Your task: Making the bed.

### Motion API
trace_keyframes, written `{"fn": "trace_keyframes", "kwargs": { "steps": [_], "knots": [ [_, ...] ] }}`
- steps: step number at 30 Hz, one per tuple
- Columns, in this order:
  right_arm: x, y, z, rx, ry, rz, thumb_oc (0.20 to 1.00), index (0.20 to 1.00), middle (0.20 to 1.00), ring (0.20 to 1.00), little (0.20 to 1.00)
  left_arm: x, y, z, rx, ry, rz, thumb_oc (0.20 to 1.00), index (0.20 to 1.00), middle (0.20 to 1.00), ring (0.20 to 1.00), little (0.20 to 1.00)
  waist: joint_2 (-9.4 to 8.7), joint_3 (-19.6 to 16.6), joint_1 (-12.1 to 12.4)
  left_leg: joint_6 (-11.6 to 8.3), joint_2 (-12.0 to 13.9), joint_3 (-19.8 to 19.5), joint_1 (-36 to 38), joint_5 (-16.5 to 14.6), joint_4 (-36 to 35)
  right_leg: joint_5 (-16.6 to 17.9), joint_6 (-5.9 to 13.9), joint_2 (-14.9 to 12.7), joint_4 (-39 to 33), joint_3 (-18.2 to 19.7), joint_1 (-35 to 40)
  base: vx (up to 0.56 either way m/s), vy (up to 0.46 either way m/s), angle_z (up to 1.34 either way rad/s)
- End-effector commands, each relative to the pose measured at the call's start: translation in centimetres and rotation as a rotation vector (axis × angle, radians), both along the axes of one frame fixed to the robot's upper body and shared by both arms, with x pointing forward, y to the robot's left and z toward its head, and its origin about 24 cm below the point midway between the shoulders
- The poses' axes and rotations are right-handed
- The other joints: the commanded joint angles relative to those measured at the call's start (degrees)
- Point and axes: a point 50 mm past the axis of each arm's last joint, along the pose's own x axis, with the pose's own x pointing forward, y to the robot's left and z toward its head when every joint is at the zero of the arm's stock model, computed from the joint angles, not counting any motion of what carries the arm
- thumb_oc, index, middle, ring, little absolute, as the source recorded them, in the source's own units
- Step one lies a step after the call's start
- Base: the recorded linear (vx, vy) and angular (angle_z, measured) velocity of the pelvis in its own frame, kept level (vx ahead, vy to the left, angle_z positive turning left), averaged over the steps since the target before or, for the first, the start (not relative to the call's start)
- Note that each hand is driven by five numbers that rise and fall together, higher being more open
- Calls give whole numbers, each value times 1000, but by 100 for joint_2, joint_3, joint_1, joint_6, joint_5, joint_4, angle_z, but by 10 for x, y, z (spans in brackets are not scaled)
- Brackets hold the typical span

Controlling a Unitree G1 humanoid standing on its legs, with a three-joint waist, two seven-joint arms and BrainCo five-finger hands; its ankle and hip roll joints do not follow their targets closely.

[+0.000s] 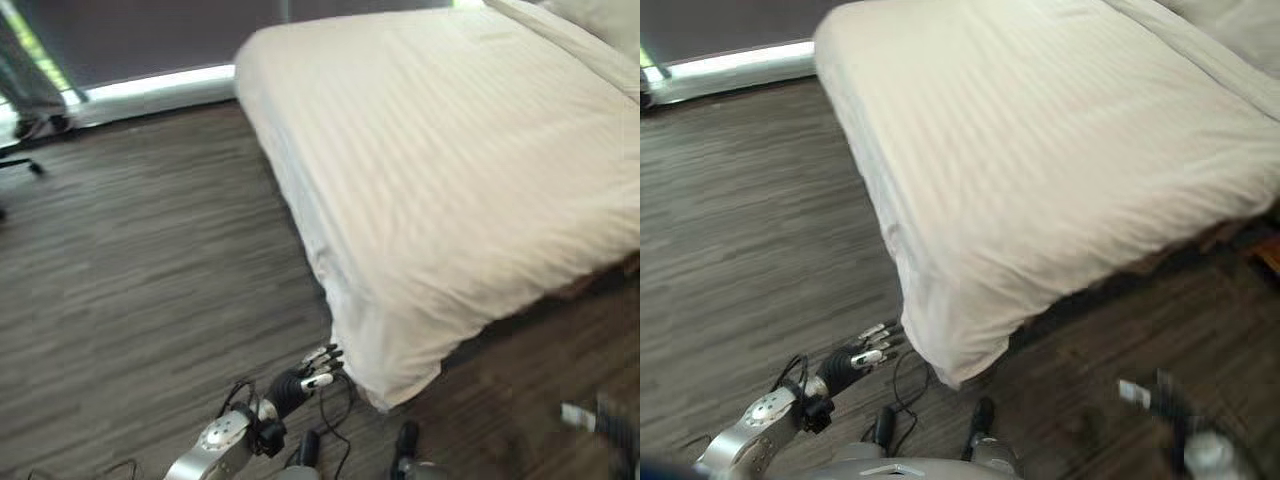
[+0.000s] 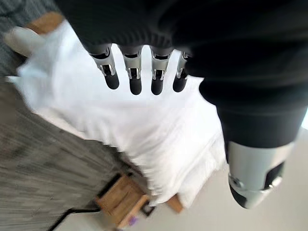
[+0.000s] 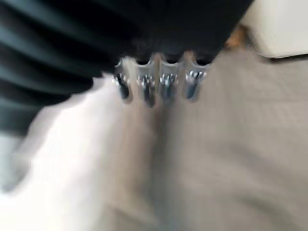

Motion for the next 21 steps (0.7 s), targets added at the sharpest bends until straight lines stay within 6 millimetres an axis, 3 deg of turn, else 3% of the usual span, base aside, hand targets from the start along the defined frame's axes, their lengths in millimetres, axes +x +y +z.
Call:
{"fn": "trace_keyframes", "kwargs": {
  "steps": [1,2,3,4,5,7,8,9,10,11,14,21],
  "knots": [
    [22,5,-14,280,-160,-129,479,479,479,479,479,14,-16,20,-51,-97,-56,1000,1000,1000,1000,1000,5,292,118,24,-171,311,-135,188,59,-519,203,256,110,-40,766,-24,-15,-4],
    [35,23,-4,399,-258,-65,278,278,278,278,278,13,-19,21,-62,-96,-69,1000,1000,1000,1000,1000,23,333,109,7,-155,338,-110,166,59,-538,195,268,110,-6,770,-41,-20,-2],
    [49,54,13,600,-386,82,200,200,200,200,200,11,-24,20,-80,-85,-91,1000,1000,1000,1000,1000,31,361,101,-7,-144,371,-146,206,59,-524,186,277,110,12,720,-46,-32,-4],
    [52,73,17,775,-414,188,200,200,200,200,200,9,-24,21,-89,-82,-100,1000,1000,1000,1000,1000,38,387,135,-27,-132,379,-143,203,59,-539,180,285,110,12,715,-53,-22,-6],
    [51,78,13,806,-396,200,200,200,200,200,200,6,-24,19,-87,-72,-118,1000,1000,1000,1000,1000,52,382,153,-35,-135,371,-185,237,59,-530,179,280,110,-6,676,-19,-26,-9],
    [49,108,9,893,-263,392,200,200,200,200,200,-3,-19,16,-75,-49,-155,1000,1000,1000,1000,1000,58,410,215,-69,-119,374,-200,247,59,-537,176,286,110,-24,665,-20,-18,-1],
    [50,108,9,893,-262,393,200,200,200,200,200,-3,-19,16,-75,-49,-155,1000,1000,1000,1000,1000,56,396,204,-64,-124,368,-224,265,59,-524,176,282,110,-30,644,-40,-37,15],
    [48,138,-2,918,10,626,200,200,200,200,200,-13,-17,15,-65,-29,-243,1000,1000,1000,1000,1000,101,450,374,-96,-121,321,-285,291,59,-522,180,282,110,-89,604,-51,-37,18],
    [52,150,-4,926,49,682,200,200,200,200,200,-14,-18,14,-65,-27,-252,1000,1000,1000,1000,1000,115,470,414,-89,-128,291,-334,319,59,-505,178,279,110,-104,566,-93,-63,35],
    [61,190,0,1038,96,818,200,200,200,200,200,-13,-18,15,-54,-37,-260,1000,1000,1000,1000,1000,206,592,576,-106,-139,237,-455,379,59,-492,172,275,110,-161,476,-88,-34,35],
    [65,202,2,1054,98,859,200,200,200,200,200,-13,-18,15,-57,-37,-257,1000,1000,1000,1000,1000,247,663,635,-114,-151,203,-524,409,59,-479,170,269,110,-191,419,-47,-9,17],
    [103,243,31,1029,-18,965,200,200,200,200,200,-1,-28,19,-71,-78,-248,1000,1000,1000,1000,1000,418,989,878,-119,-178,125,-910,528,59,-371,159,265,110,-193,51,-44,-3,5]
  ]
}}
